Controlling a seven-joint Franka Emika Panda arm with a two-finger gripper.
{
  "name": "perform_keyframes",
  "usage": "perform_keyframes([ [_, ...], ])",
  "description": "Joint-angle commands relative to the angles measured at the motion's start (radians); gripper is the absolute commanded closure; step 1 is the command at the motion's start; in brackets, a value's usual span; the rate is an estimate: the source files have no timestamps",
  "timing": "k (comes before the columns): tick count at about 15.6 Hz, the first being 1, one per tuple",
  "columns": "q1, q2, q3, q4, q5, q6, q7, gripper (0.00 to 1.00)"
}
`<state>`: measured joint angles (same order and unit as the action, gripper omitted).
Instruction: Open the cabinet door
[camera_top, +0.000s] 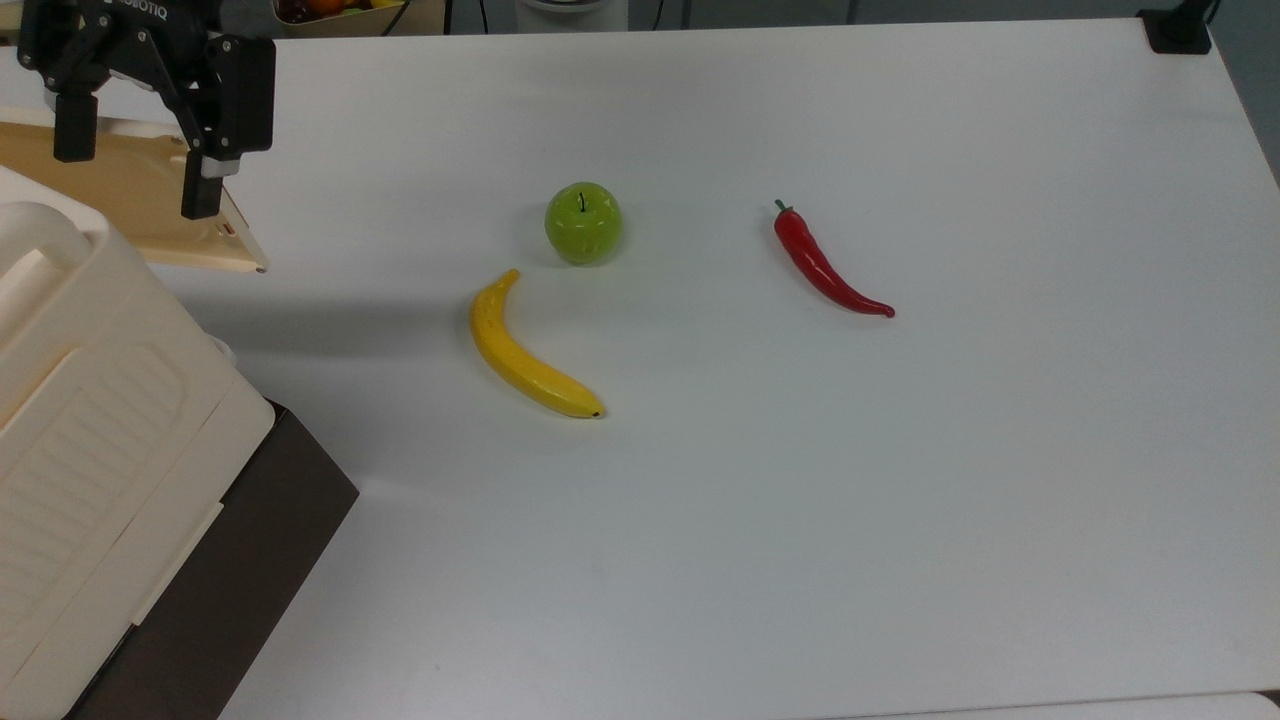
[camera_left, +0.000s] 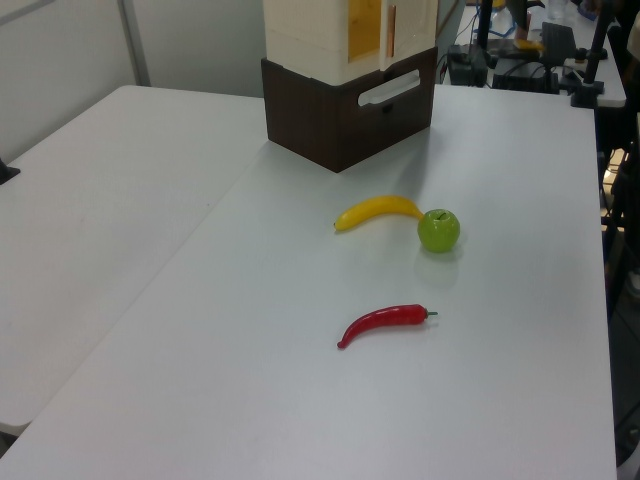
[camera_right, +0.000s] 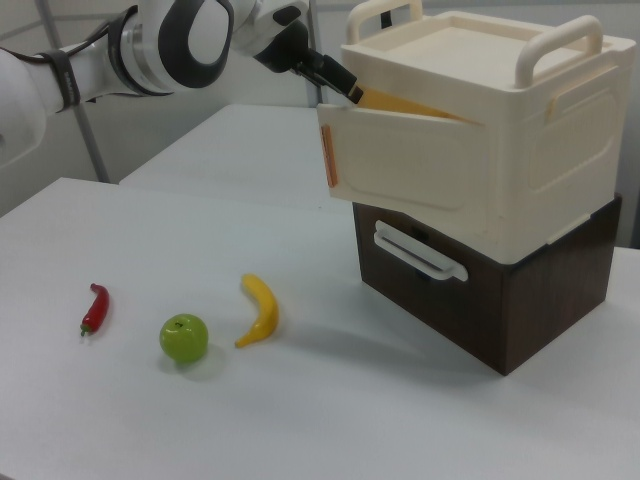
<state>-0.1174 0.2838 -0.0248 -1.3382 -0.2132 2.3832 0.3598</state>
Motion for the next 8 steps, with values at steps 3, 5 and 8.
perform_keyframes([
  [3, 0.004, -0.040, -0.007, 0.007, 0.035, -0.243, -0.168, 0.00],
  [5, -0.002, -0.054, -0.009, 0.007, 0.060, -0.283, -0.189, 0.00],
  [8, -0.007, -0.072, -0.014, 0.010, 0.072, -0.410, -0.274, 0.00],
])
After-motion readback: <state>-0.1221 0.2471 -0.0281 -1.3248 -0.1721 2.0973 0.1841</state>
